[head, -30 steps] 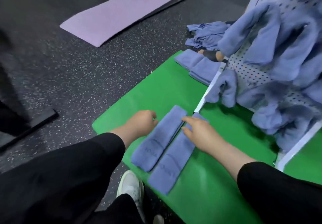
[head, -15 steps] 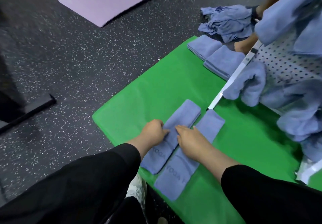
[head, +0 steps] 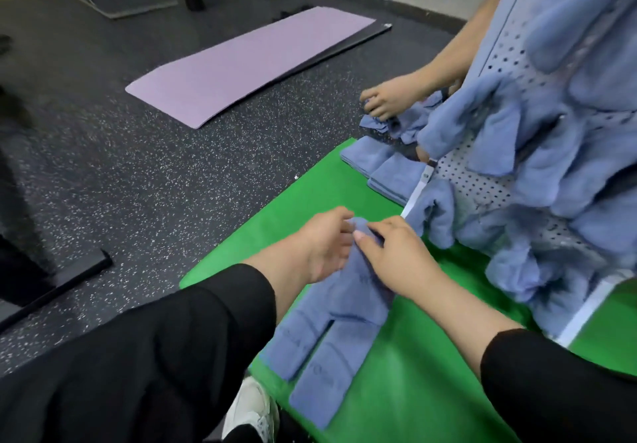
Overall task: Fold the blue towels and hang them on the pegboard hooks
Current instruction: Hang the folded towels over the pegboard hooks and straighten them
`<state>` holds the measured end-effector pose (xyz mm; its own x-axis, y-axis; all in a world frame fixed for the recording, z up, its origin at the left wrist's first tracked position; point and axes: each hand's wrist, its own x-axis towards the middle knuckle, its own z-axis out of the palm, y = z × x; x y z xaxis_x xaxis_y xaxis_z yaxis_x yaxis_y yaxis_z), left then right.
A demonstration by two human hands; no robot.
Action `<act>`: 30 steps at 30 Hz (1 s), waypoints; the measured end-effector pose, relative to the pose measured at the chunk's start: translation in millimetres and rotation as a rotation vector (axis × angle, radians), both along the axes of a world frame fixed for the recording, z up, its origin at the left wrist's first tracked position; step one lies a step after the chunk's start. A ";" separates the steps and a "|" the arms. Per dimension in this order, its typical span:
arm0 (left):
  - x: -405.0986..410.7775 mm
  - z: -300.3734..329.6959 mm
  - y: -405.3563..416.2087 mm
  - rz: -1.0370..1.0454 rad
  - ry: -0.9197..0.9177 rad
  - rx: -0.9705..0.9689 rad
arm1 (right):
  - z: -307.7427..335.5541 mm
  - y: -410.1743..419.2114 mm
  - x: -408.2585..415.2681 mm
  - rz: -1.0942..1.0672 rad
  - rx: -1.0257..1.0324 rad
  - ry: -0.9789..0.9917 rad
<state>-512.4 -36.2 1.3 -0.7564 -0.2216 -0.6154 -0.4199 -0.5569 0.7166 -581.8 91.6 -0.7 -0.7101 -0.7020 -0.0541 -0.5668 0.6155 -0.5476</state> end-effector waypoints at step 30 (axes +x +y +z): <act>-31.8 211.0 82.7 0.027 0.407 -1.706 | 253.9 114.0 -51.1 -0.020 -0.091 0.436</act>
<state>-544.2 46.5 212.2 -0.7748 -0.3744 0.5094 -0.0851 0.8602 0.5028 -632.9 205.7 253.1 -0.6665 -0.6759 0.3146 -0.7450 0.5894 -0.3122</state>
